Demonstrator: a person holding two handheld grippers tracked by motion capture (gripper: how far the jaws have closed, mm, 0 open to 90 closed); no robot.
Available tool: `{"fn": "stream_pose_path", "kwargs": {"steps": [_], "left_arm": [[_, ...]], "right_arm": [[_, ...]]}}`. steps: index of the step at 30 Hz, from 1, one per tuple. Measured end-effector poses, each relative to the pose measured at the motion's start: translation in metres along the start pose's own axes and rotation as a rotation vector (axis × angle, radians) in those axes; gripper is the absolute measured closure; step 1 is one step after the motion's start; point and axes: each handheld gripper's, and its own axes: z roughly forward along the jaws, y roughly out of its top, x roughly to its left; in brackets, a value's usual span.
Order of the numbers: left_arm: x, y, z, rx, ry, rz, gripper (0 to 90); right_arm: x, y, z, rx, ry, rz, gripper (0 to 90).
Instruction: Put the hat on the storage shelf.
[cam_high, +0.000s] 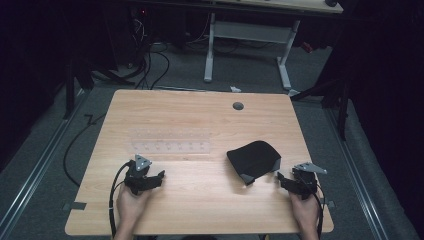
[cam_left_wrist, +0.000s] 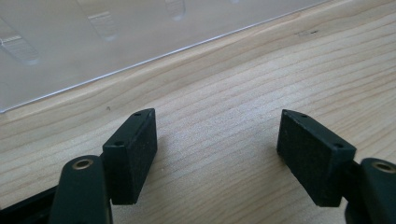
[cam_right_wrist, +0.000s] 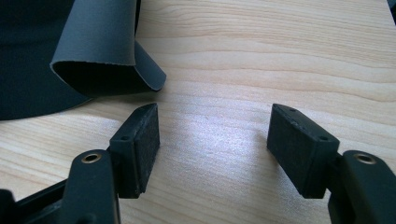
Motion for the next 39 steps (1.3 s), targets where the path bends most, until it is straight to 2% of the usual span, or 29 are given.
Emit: {"fn": "stream_pose_path", "kwargs": {"steps": [15, 17, 21, 30, 36, 39], "left_arm": [[-0.0001, 0.0, 0.0001, 0.0, 0.0, -0.001, 29.1], [-0.0001, 0.0, 0.0, 0.0, 0.0, -0.001, 29.0], [-0.0001, 0.0, 0.0, 0.0, 0.0, -0.001, 29.0], [-0.0002, -0.0001, 0.0001, 0.0, 0.0, -0.001, 28.8], [-0.0002, 0.0, 0.0, 0.002, 0.001, 0.001, 28.8], [-0.0002, 0.0, 0.0, 0.002, 0.001, 0.0, 28.8]], "right_arm": [[0.0002, -0.0001, -0.0003, 0.003, 0.01, 0.001, 33.5], [-0.0003, -0.0005, -0.0008, 0.002, 0.018, -0.005, 34.8], [0.0, -0.0007, -0.0013, 0.001, 0.006, 0.003, 36.9], [0.0007, -0.0025, -0.0032, 0.006, 0.035, -0.022, 34.6], [0.0013, -0.0029, -0.0046, 0.001, 0.031, -0.025, 40.5], [0.0013, -0.0048, -0.0067, -0.02, 0.038, 0.003, 42.3]]}}
